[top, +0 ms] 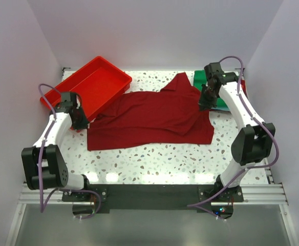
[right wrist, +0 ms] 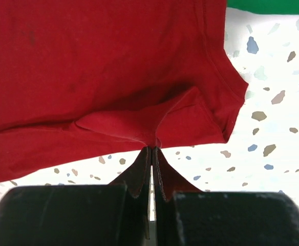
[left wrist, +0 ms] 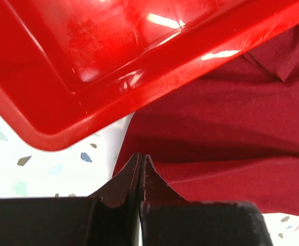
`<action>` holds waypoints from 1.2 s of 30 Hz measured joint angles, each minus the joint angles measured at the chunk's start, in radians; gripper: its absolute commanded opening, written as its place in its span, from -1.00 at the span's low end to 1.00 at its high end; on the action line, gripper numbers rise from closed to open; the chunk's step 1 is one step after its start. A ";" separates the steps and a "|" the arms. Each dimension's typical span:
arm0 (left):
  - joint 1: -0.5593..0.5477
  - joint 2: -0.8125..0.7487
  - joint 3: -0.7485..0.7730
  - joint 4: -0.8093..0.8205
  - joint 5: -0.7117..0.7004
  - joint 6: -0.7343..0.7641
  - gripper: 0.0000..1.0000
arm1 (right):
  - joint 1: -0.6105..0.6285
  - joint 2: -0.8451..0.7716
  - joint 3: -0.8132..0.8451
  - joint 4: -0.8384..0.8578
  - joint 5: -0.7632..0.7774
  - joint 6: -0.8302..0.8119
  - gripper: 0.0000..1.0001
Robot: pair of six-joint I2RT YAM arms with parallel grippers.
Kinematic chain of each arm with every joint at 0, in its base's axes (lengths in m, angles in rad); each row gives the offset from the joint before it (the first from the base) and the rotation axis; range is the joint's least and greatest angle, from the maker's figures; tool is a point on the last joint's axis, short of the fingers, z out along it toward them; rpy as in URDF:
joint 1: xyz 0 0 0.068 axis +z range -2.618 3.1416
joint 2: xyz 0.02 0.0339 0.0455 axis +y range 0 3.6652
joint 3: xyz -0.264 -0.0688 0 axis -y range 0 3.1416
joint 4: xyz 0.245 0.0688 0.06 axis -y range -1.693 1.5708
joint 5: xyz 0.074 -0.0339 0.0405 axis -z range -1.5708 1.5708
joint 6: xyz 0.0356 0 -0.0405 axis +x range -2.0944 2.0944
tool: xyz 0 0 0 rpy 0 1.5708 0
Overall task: Fold and stack the t-shirts
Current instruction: Fold the tshirt
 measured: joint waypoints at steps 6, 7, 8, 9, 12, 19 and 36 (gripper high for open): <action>0.000 0.044 0.040 0.015 0.000 0.022 -0.17 | 0.000 0.056 0.007 0.019 -0.014 -0.005 -1.00; 0.000 0.048 0.047 0.018 0.000 0.026 -0.01 | 0.000 0.068 0.016 0.022 -0.022 -0.007 -1.00; 0.000 0.051 0.055 0.019 0.000 0.026 0.11 | 0.000 0.082 0.029 0.023 -0.026 -0.010 -0.81; 0.000 0.052 0.062 0.019 0.000 0.026 0.28 | 0.000 0.098 0.044 0.027 -0.029 -0.010 -0.51; 0.000 0.052 0.082 0.023 0.010 0.025 0.40 | 0.000 0.153 0.114 0.033 -0.050 -0.021 0.26; -0.009 -0.002 0.068 0.056 0.079 0.016 0.43 | 0.000 0.175 0.164 0.062 -0.083 -0.039 0.50; -0.140 -0.167 -0.269 0.112 0.177 -0.097 0.55 | -0.124 -0.185 -0.513 0.169 -0.103 -0.063 0.13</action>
